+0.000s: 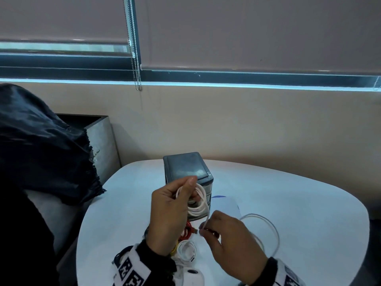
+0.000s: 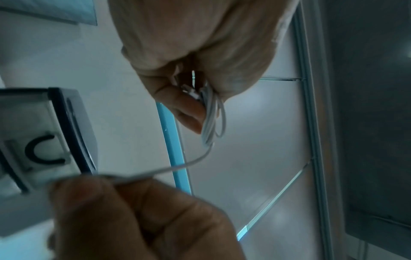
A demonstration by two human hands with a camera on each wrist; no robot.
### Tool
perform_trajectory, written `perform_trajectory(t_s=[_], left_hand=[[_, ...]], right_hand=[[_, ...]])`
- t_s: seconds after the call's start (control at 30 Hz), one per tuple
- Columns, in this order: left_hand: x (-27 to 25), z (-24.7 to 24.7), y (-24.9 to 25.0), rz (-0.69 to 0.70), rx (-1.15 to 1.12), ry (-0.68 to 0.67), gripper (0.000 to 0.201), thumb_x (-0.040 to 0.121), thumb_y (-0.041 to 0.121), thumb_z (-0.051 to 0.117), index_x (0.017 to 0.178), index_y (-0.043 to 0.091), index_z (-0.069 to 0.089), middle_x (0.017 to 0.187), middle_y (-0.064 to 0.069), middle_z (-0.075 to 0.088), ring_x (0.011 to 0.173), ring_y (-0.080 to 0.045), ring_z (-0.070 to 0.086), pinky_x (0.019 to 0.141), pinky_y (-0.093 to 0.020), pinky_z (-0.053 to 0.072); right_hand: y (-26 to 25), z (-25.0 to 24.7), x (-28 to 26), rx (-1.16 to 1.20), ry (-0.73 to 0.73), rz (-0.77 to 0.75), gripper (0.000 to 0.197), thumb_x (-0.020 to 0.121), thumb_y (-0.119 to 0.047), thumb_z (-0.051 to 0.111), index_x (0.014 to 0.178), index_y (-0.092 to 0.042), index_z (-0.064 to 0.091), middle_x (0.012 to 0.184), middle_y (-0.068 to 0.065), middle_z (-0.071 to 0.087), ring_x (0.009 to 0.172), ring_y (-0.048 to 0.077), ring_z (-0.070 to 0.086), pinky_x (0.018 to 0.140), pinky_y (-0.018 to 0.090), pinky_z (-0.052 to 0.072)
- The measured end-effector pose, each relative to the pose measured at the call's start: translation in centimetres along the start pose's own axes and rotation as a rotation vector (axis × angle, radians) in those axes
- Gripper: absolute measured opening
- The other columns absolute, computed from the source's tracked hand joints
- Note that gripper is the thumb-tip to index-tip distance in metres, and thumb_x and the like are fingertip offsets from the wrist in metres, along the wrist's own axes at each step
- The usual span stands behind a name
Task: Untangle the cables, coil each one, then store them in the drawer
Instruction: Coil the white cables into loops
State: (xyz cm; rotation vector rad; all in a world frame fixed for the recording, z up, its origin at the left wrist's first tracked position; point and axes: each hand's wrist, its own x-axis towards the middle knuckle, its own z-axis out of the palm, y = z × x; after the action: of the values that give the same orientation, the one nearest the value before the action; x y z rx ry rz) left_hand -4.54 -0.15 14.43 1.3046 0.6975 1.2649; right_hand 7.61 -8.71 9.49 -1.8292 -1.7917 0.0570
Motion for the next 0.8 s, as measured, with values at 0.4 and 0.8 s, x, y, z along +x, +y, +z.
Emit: perform_trajectory(t_s=[0.4,0.8], left_hand=[[-0.1,0.3,0.3,-0.111,-0.101,-0.05,0.016,0.085,0.026,0.066,0.085,0.017,0.081,0.08,-0.005,0.076,0.072,-0.011,0.067,0.068,-0.02,0.054],[-0.2,0.5,-2.2,-0.256,-0.412,-0.087,0.039,0.072,0.046,0.082,0.096,0.016,0.078,0.094,-0.036,0.064,0.068,-0.035,0.06,0.062,-0.045,0.046]], right_hand=[[-2.7,-3.8,2.2,1.135,0.35,0.356,0.022,0.086,0.017,0.057,0.083,-0.001,0.07,0.072,0.014,0.074,0.063,0.025,0.072,0.058,0.024,0.057],[-3.9,-2.3,2.7,1.587,0.121,0.509,0.022,0.067,-0.004,0.07,0.089,-0.005,0.068,0.07,0.015,0.063,0.05,0.016,0.052,0.043,0.022,0.039]])
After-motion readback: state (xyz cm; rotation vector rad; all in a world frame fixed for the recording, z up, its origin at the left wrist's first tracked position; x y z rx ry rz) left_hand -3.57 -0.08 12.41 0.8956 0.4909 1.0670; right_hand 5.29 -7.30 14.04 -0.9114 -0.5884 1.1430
